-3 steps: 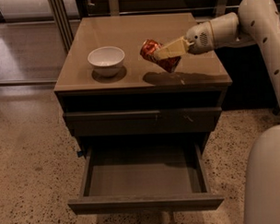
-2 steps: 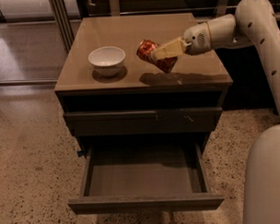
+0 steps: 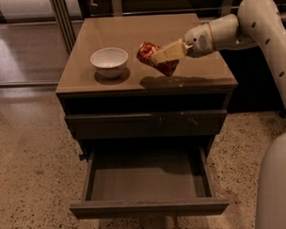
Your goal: Place coke can into middle drawer
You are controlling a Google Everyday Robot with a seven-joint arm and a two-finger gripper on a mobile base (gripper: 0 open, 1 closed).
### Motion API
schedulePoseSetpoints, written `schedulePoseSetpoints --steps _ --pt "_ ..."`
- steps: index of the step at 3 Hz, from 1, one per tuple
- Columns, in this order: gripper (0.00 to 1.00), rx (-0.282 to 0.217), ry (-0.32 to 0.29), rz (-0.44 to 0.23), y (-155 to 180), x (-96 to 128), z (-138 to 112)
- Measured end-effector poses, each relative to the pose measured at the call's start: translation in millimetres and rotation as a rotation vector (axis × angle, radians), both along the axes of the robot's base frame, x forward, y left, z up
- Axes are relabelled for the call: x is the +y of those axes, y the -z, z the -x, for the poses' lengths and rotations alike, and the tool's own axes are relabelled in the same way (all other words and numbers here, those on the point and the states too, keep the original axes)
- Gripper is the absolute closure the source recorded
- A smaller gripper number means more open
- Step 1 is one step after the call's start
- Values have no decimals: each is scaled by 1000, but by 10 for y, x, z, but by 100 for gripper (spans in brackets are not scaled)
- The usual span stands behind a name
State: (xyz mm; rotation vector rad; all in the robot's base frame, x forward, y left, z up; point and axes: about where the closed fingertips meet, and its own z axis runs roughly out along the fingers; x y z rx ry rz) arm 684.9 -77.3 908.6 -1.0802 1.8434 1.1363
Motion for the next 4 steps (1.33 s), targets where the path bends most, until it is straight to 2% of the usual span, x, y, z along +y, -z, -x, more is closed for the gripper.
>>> schedulePoseSetpoints --steps 1,2,3,4 --pt "100 -128 34 24 -322 5 264" --pt "100 -291 113 -15 -754 -38 672" --pt "100 -306 222 -89 -579 -143 881" --pt "100 -186 374 -122 296 -425 884"
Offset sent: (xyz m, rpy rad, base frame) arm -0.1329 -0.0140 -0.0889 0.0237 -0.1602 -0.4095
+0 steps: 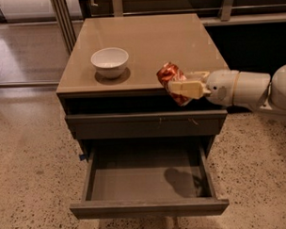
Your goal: Place coke can into middle drawer
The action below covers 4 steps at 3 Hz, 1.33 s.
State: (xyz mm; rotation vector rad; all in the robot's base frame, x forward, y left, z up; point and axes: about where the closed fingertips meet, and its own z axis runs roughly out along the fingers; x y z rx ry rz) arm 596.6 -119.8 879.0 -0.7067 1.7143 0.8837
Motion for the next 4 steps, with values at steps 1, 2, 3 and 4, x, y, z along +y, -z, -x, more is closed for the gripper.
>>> schedulePoseSetpoints --steps 1,2,3,4 --pt "100 134 61 -33 864 -41 37" --pt "100 150 65 -35 983 -9 48" --pt "100 125 64 -34 951 59 69" --pt "100 128 112 -69 1145 100 157"
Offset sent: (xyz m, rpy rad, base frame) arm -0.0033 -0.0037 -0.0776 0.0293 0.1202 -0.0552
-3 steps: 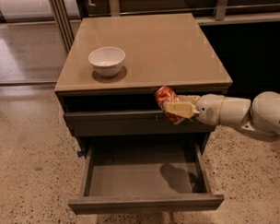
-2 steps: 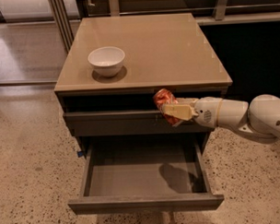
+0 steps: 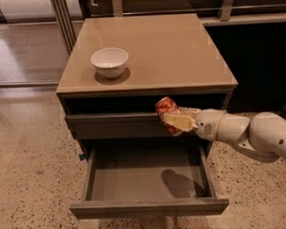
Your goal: Place coke can into middle drawer
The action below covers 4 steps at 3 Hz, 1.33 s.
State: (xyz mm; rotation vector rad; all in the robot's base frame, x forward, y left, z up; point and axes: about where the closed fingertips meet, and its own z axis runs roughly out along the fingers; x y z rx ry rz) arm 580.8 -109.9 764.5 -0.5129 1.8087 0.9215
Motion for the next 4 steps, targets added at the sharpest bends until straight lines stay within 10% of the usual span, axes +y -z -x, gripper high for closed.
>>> schedulePoseSetpoints --steps 2,4 --pt "100 103 131 -11 836 -87 45" --pt "100 292 136 1 1651 -196 119"
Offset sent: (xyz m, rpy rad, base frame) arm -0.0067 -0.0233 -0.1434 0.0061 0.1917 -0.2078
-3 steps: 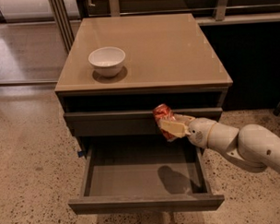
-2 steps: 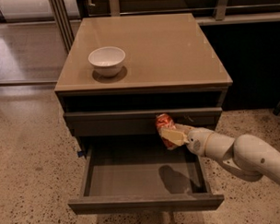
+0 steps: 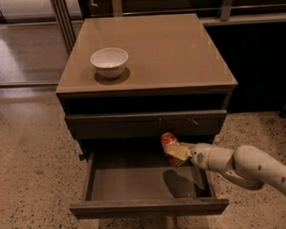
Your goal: Place coke can into middle drawer
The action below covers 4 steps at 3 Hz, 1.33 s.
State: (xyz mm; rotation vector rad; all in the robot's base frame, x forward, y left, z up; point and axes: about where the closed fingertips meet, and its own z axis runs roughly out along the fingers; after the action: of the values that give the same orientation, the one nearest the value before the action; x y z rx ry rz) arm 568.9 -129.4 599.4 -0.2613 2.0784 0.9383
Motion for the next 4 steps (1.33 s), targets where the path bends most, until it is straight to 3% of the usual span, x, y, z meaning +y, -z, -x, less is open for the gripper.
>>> schedulePoseSetpoints --steps 2,4 --pt "100 156 -25 3 712 -61 -46" --pt "100 276 -92 -9 1359 119 -316"
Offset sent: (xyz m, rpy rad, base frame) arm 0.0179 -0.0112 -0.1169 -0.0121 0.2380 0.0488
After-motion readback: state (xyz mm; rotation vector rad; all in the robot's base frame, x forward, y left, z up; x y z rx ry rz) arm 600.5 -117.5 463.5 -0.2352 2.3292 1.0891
